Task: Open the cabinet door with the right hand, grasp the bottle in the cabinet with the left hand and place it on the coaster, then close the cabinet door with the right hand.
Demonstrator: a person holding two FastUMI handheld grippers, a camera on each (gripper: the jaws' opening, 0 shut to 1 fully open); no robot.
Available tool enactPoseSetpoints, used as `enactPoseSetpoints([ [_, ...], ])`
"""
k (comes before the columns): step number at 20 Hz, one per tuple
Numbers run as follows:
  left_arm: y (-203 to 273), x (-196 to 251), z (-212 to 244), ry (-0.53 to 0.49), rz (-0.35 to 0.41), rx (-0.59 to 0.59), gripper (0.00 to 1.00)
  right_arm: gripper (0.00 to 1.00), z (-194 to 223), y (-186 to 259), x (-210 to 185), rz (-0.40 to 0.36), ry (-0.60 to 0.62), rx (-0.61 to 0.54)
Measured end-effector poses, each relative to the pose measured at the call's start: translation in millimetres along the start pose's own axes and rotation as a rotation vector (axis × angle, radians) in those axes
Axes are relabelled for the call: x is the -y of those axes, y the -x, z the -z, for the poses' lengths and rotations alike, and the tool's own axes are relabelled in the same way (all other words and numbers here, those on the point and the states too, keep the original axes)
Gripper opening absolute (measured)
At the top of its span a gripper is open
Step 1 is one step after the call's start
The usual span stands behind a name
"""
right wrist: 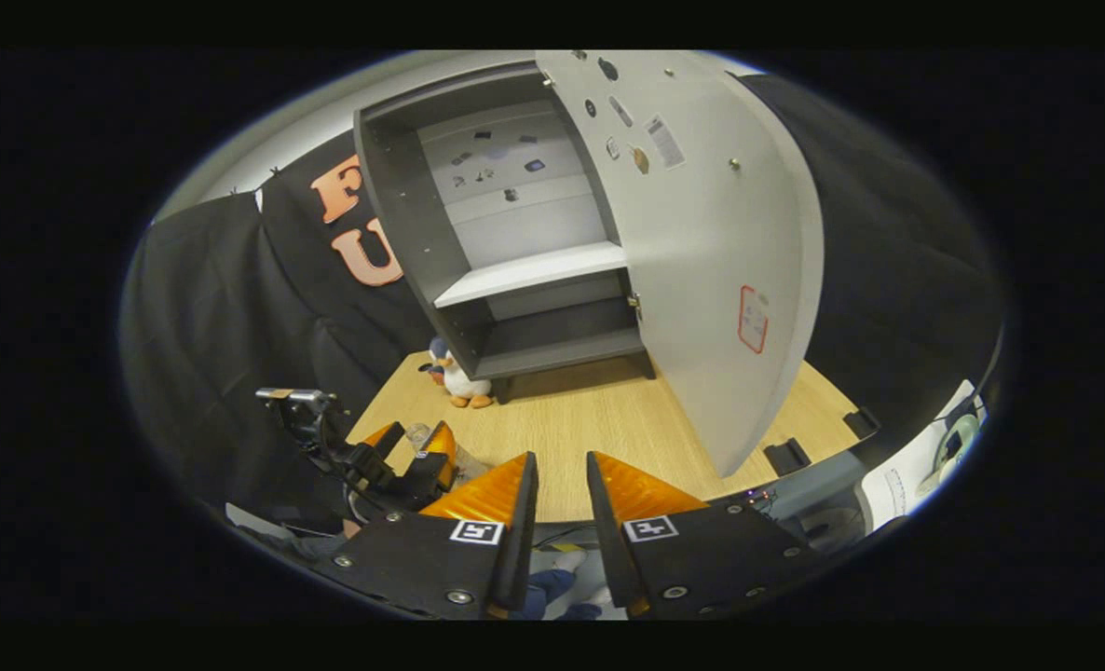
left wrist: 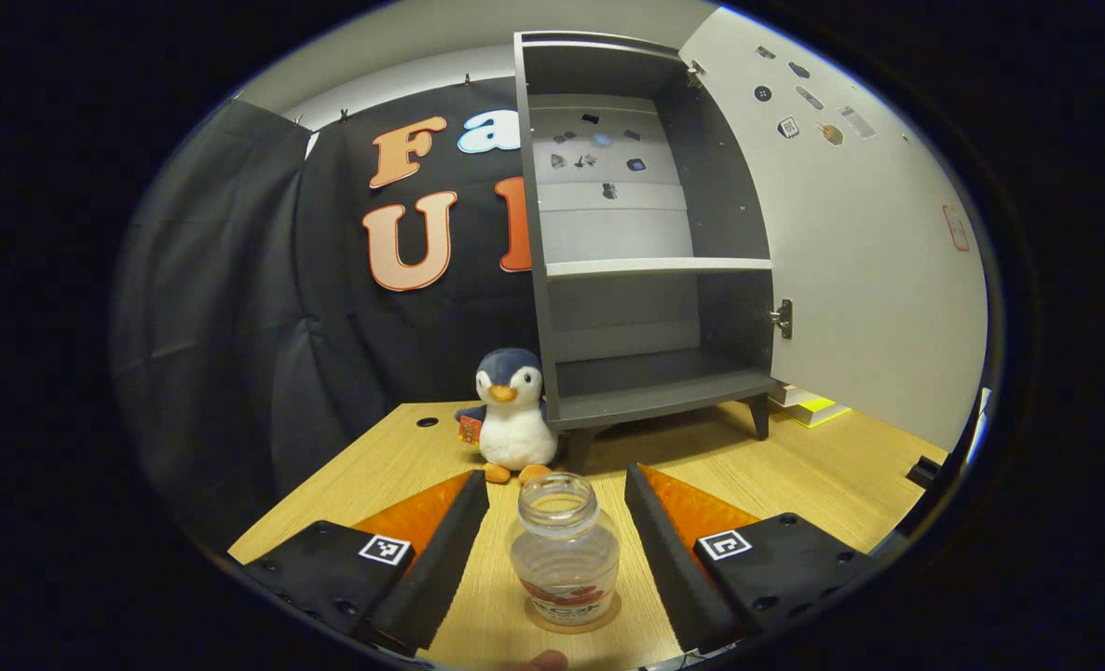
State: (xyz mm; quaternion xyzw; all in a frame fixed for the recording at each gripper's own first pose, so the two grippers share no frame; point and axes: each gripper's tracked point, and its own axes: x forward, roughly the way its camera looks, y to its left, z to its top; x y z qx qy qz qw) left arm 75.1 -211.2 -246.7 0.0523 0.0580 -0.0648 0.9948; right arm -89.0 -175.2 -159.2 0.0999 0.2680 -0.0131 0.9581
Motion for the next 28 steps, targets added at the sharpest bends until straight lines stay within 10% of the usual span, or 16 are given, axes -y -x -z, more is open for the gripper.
enactPoseSetpoints([
  [17, 58.4, 13.5, -150.1, 0.038, 0.085, 0.082, 0.95, 0.37, -138.7, 103.8, 89.7, 0.078, 0.033, 0.401],
  [20, 64.8, 6.4, -158.1, 0.003, 0.068, 0.092, 0.96, 0.5, -159.1, 100.6, 112.3, 0.102, 0.047, 0.424],
  [21, 66.7, 3.1, -161.7, -0.009, 0.063, 0.1, 0.95, 0.33, -166.0, 97.8, 119.2, 0.106, 0.046, 0.43],
  [28, 72.3, -10.5, -158.9, 0.022, 0.056, 0.07, 0.96, 0.46, -185.0, 69.7, 133.2, 0.103, 0.065, 0.445],
])
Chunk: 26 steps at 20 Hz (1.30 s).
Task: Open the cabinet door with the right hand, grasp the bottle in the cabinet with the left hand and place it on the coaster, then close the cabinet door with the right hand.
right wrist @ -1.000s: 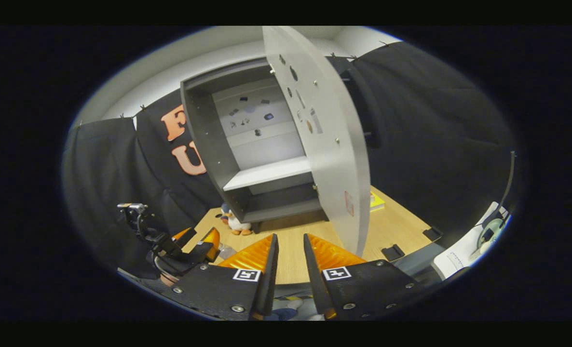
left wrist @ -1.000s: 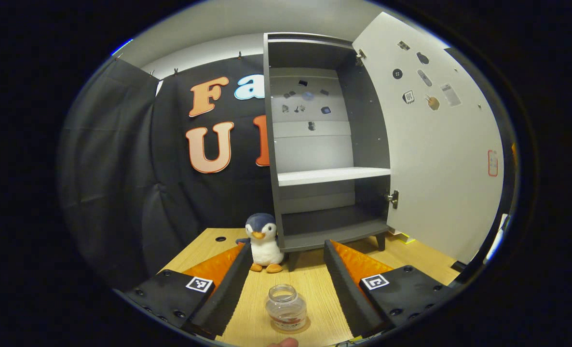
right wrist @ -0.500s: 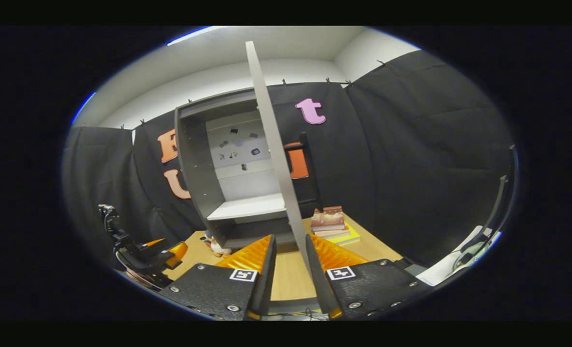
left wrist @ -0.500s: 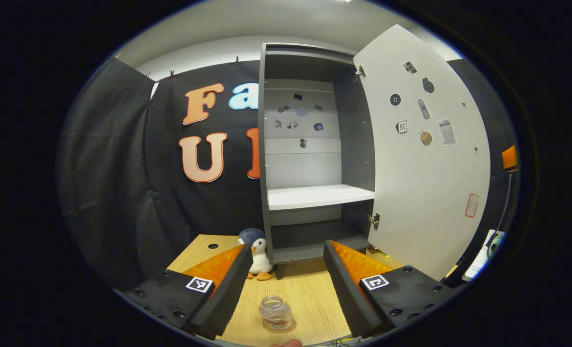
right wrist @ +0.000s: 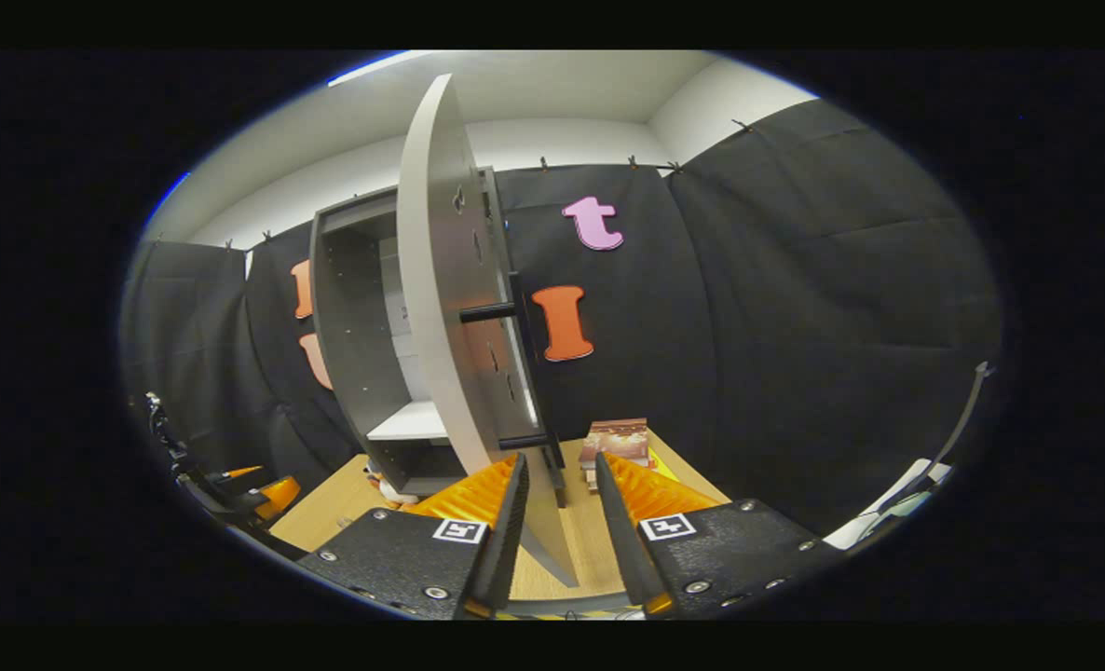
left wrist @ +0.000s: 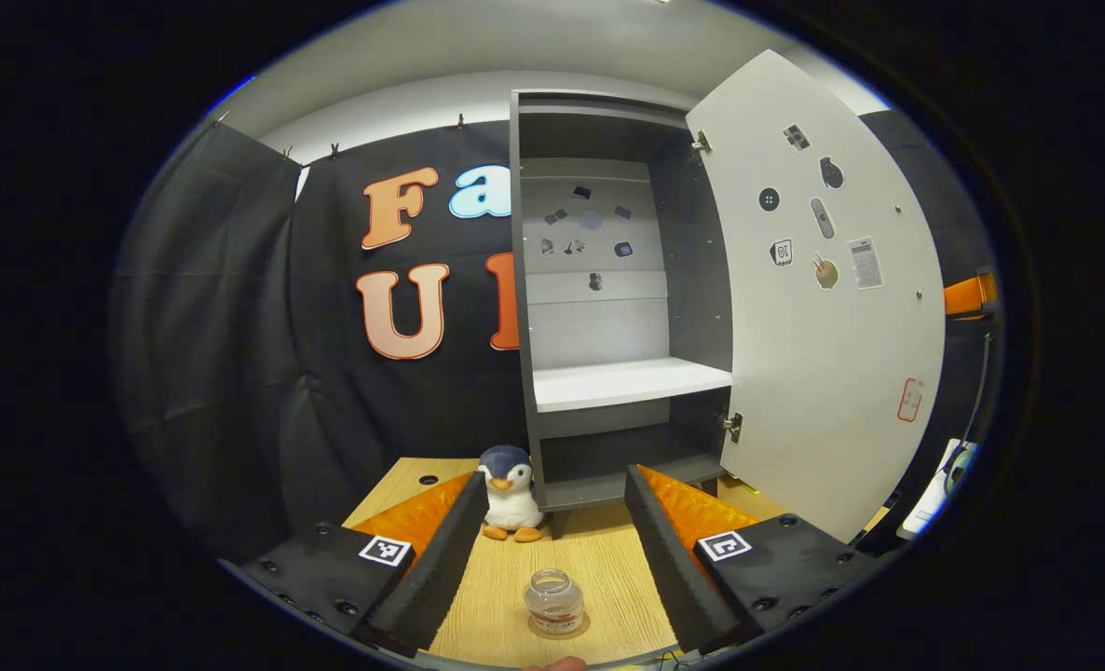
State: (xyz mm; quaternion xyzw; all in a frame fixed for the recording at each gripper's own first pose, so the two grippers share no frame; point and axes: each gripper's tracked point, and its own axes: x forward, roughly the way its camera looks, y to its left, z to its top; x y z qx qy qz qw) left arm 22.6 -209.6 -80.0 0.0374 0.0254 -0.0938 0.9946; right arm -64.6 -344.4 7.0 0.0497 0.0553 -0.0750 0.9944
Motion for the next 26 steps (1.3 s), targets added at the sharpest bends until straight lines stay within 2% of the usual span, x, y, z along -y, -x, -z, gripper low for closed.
enactPoseSetpoints([
  [8, -3.0, -22.3, 18.0, 0.022, -0.04, -0.055, 0.96, 0.46, 0.4, -0.1, -17.4, -0.001, 0.076, 0.032],
  [14, -4.6, -33.4, 21.0, 0.011, -0.059, -0.066, 0.96, 0.46, 7.4, -5.9, -46.6, -0.061, 0.067, 0.029],
  [19, -5.6, -42.8, 27.4, 0.022, -0.067, -0.082, 0.95, 0.47, 15.9, -10.5, -84.8, -0.153, 0.057, 0.013],
  [26, -4.3, -78.5, 35.4, 0.043, -0.125, -0.097, 0.96, 0.47, 23.6, -22.3, -127.0, -0.228, 0.074, -0.005],
])
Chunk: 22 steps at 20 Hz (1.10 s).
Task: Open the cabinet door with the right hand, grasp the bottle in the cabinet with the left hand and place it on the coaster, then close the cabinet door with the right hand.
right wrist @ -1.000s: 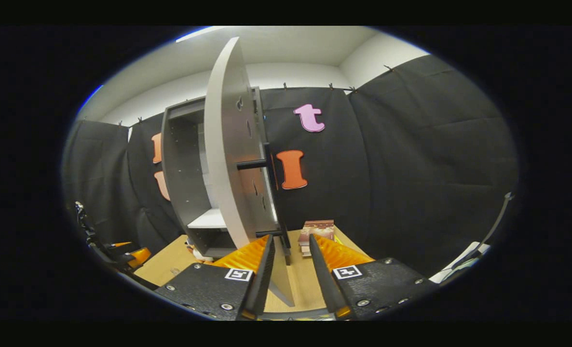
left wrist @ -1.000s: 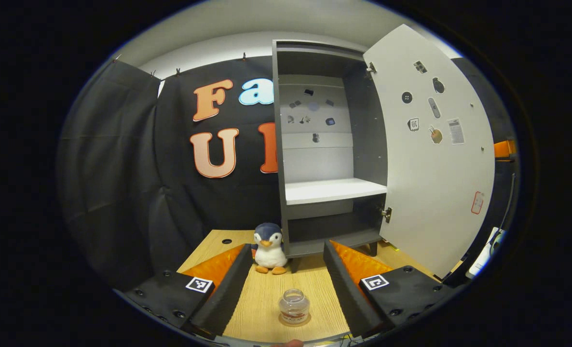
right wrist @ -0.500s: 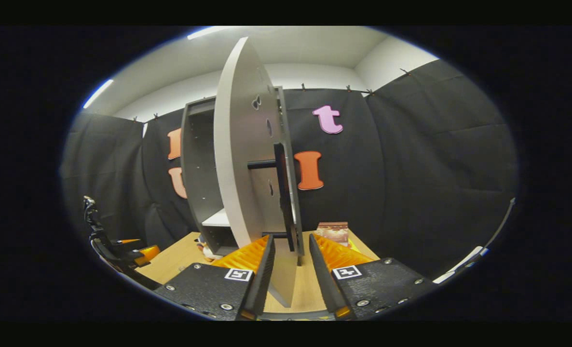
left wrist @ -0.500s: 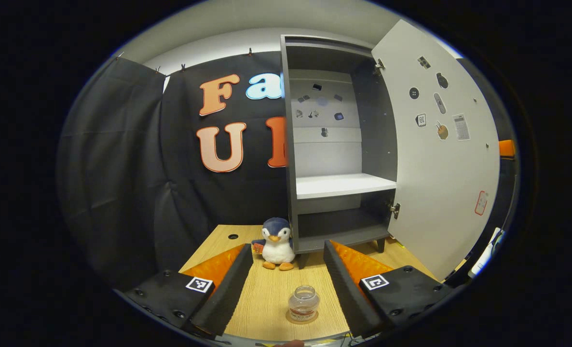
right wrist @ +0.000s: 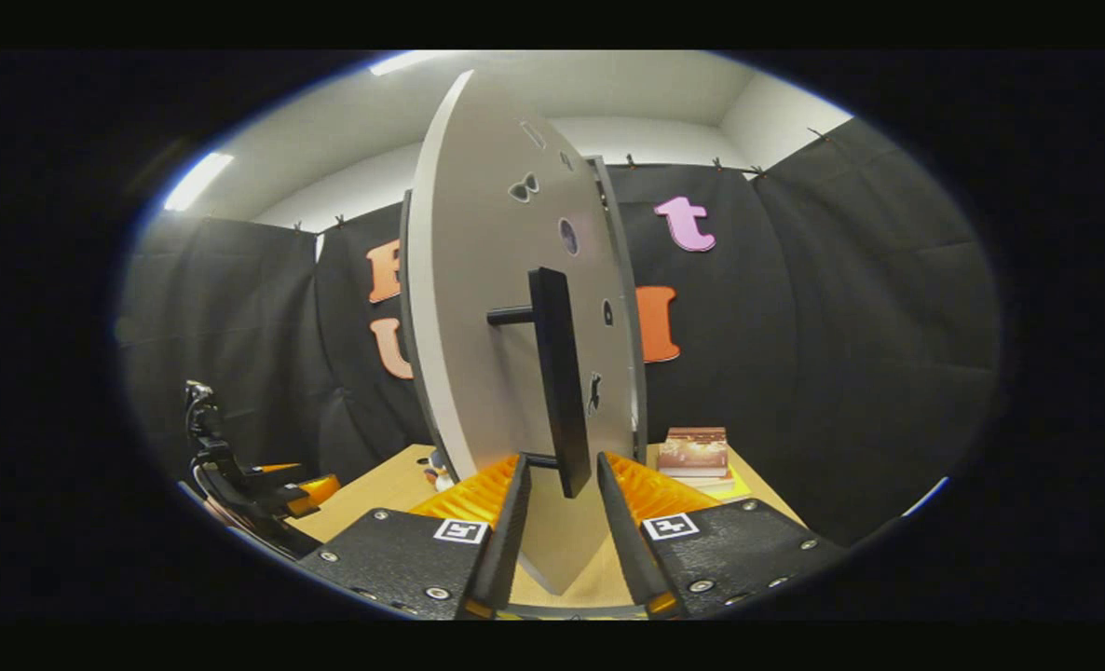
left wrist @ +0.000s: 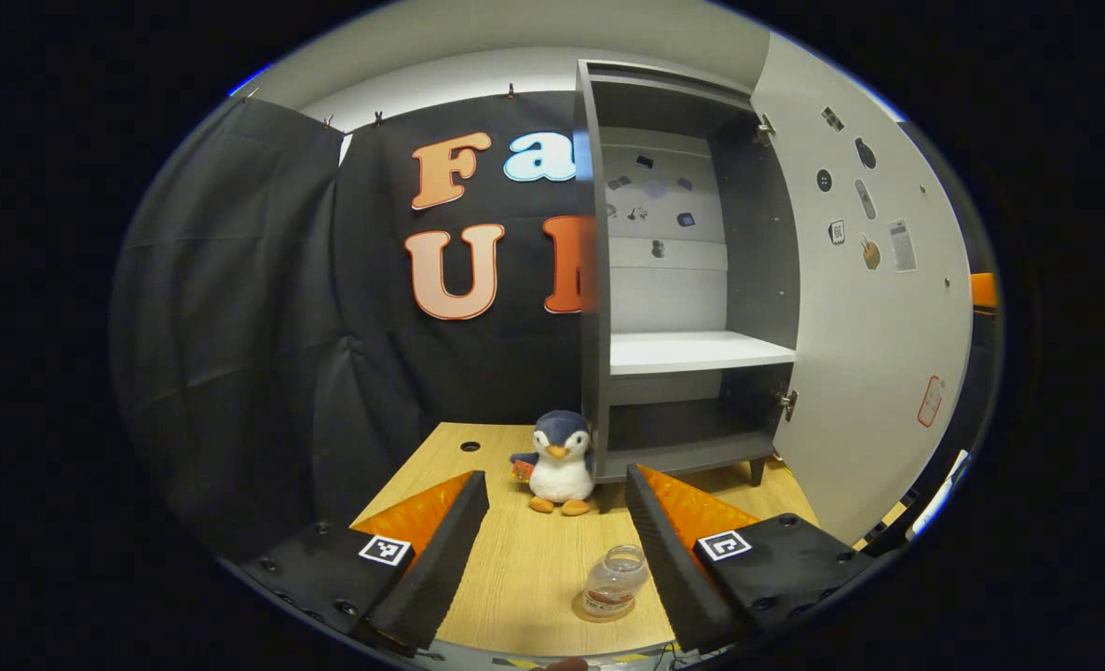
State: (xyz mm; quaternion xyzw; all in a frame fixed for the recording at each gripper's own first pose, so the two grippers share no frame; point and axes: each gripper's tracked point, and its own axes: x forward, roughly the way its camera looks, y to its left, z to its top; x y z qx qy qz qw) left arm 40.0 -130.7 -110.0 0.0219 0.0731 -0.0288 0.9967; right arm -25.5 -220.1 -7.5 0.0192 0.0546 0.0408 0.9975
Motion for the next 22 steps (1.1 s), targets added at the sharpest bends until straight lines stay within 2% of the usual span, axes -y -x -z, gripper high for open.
enactPoseSetpoints([
  [6, -7.5, -27.2, 6.6, 0.016, -0.041, -0.018, 0.96, 0.48, 0.4, -18.5, -33.9, -0.069, -0.016, -0.01],
  [7, -7.2, -31.3, 6.7, 0.015, -0.047, -0.017, 0.96, 0.57, 0.6, -24.0, -42.7, -0.083, -0.026, -0.011],
  [9, -8.2, -38.6, 5.2, 0.01, -0.057, -0.011, 0.96, 0.43, 1.0, -35.8, -58.2, -0.109, -0.025, -0.01],
  [10, -10.6, -42.1, 4.6, 0.007, -0.061, -0.009, 0.96, 0.52, 2.1, -42.7, -65.5, -0.121, -0.023, -0.009],
  [11, -13.0, -46.6, 3.7, 0.003, -0.065, -0.008, 0.96, 0.52, 1.5, -50.9, -72.2, -0.128, -0.023, -0.009],
  [12, -14.2, -52.1, 3.1, 0.001, -0.073, -0.007, 0.96, 0.58, 2.1, -56.5, -73.3, -0.133, -0.024, -0.011],
  [22, -54.4, -108.8, -5.6, 0.021, -0.132, -0.004, 0.96, 0.59, 5.5, -130.5, -130.5, -0.184, 0.008, 0.007],
])
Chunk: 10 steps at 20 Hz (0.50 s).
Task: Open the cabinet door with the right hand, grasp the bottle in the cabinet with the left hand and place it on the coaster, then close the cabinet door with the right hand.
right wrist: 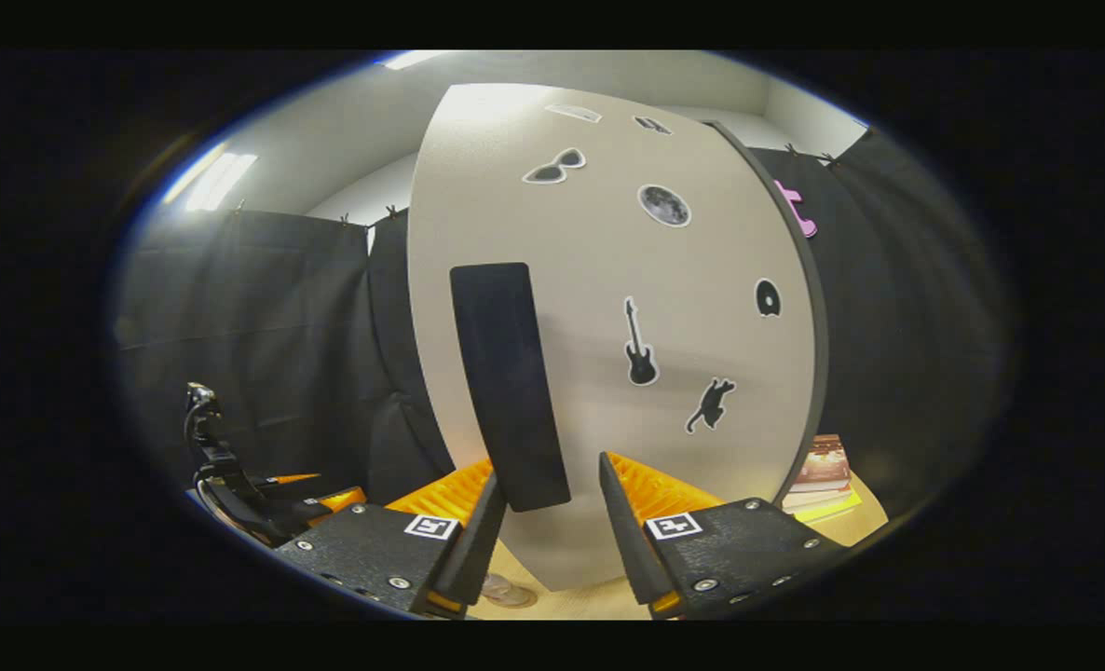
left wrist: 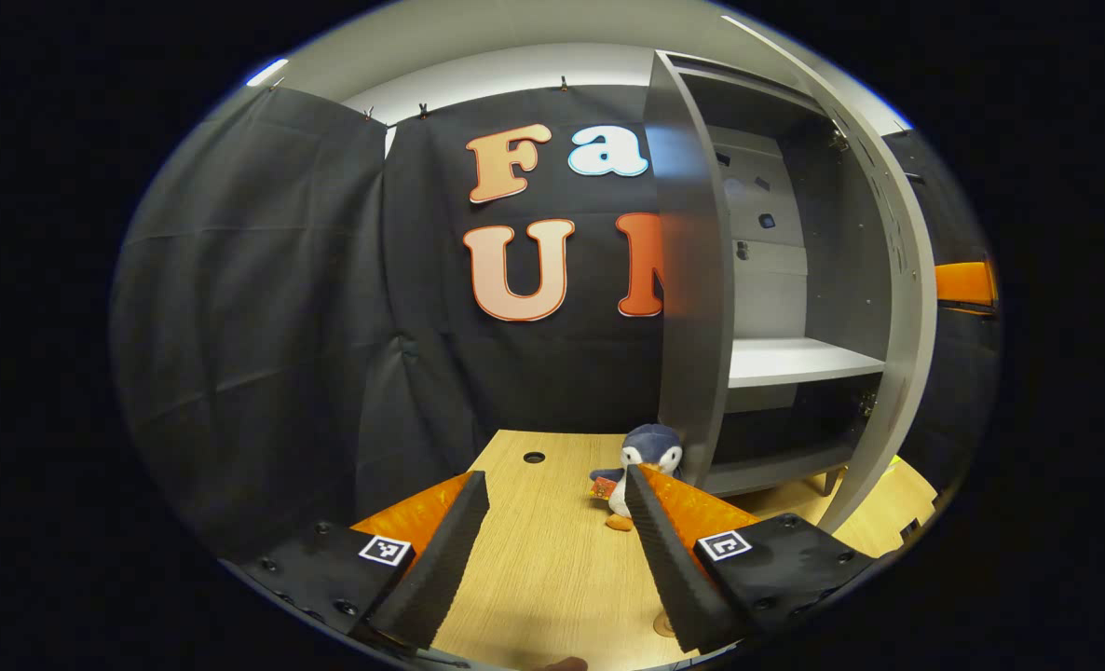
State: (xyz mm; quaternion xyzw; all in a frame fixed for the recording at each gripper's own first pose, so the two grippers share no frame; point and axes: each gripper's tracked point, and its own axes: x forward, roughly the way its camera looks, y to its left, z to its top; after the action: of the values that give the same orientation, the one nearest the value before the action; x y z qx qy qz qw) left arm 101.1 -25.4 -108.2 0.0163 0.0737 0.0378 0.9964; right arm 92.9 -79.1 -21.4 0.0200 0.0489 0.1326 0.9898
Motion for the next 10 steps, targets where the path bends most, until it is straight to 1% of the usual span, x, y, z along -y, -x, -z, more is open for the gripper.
enactPoseSetpoints([
  [4, -24.9, -10.3, 0.3, 0.012, 0.005, -0.005, 0.96, 0.61, -3.3, -17.3, -9.4, 0.011, 0.0, 0.003],
  [6, -40.6, -13.0, 2.0, 0.02, 0.016, -0.006, 0.96, 0.66, -2.8, -25.5, -11.6, 0.017, -0.009, 0.002],
  [9, -62.7, -16.3, 2.3, 0.033, 0.033, -0.007, 0.95, 0.7, -3.9, -38.8, -14.9, 0.035, -0.022, 0.003],
  [10, -69.5, -16.2, 3.3, 0.036, 0.039, -0.007, 0.95, 0.74, -4.4, -42.9, -14.4, 0.041, -0.026, 0.007],
])
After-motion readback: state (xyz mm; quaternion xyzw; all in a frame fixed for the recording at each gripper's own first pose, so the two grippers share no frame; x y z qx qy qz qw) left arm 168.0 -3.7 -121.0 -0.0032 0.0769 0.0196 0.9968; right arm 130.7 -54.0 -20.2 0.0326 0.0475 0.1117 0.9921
